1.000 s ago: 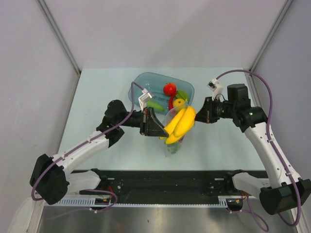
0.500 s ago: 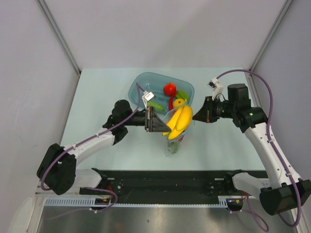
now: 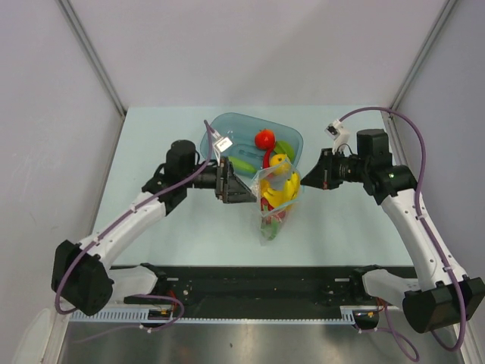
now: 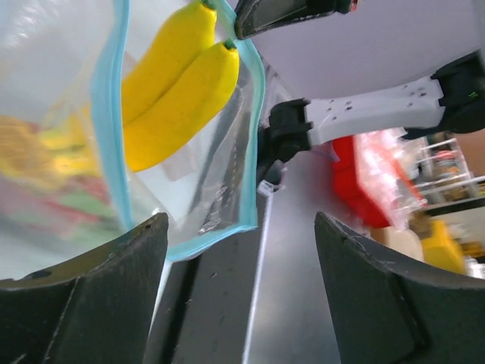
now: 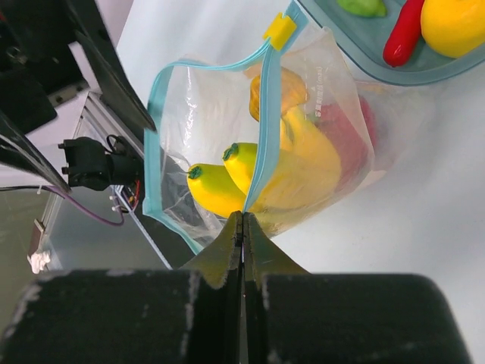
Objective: Place the food in the zip-top bag and seal the zipper
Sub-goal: Place the fake fruit in the zipper food storage bag.
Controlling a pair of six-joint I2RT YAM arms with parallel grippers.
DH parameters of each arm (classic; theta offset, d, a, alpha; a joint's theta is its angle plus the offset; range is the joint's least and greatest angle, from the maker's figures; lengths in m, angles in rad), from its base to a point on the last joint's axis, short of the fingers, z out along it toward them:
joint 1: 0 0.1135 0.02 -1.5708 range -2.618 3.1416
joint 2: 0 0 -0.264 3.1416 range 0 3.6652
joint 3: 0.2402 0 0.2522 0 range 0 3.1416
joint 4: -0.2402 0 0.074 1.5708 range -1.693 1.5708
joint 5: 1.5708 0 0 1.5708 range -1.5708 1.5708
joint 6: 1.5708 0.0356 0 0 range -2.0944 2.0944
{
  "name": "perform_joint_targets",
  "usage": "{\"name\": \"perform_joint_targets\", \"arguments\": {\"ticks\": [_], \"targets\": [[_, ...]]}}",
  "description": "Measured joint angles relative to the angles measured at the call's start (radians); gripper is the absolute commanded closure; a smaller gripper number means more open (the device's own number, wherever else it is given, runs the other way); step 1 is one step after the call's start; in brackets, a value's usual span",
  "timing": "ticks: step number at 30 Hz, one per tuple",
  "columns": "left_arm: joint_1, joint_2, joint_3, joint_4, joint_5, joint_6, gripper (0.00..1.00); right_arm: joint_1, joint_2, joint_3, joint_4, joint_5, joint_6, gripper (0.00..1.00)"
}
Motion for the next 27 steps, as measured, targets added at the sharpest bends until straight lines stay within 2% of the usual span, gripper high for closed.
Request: {"name": "perform_joint_targets", "arguments": {"ticks": [5,8,9,12,15,21,27], "targets": [[0.029,-0.027,0.177,-0.277,-0.029,0.344,0.24,-0.002,0.005,0.0,0.0,-0.01,-0.009,1.0],[0.022,-0.013,0.34,-0.452,-0.047,0.618,0.38,-0.001,0.007,0.0,0.001,-0.014,-0.011,1.0],[0.011,0.007,0.417,-0.506,-0.068,0.7,0.38,0.0,0.007,0.0,0.001,-0.018,-0.011,1.0],[-0.049,0.085,0.606,-0.591,-0.142,0.797,0.38,0.006,0.008,0.0,0.003,-0.025,-0.011,1.0],[-0.13,0.163,0.703,-0.629,-0.179,0.805,0.34,0.023,0.012,0.0,0.005,-0.028,-0.011,1.0],[-0.22,0.23,0.608,-0.644,-0.241,0.694,0.32,0.037,0.013,0.0,0.011,-0.028,-0.012,1.0],[-0.242,0.265,0.562,-0.614,-0.263,0.58,0.34,0.037,0.021,0.0,0.011,-0.03,-0.019,1.0]]}}
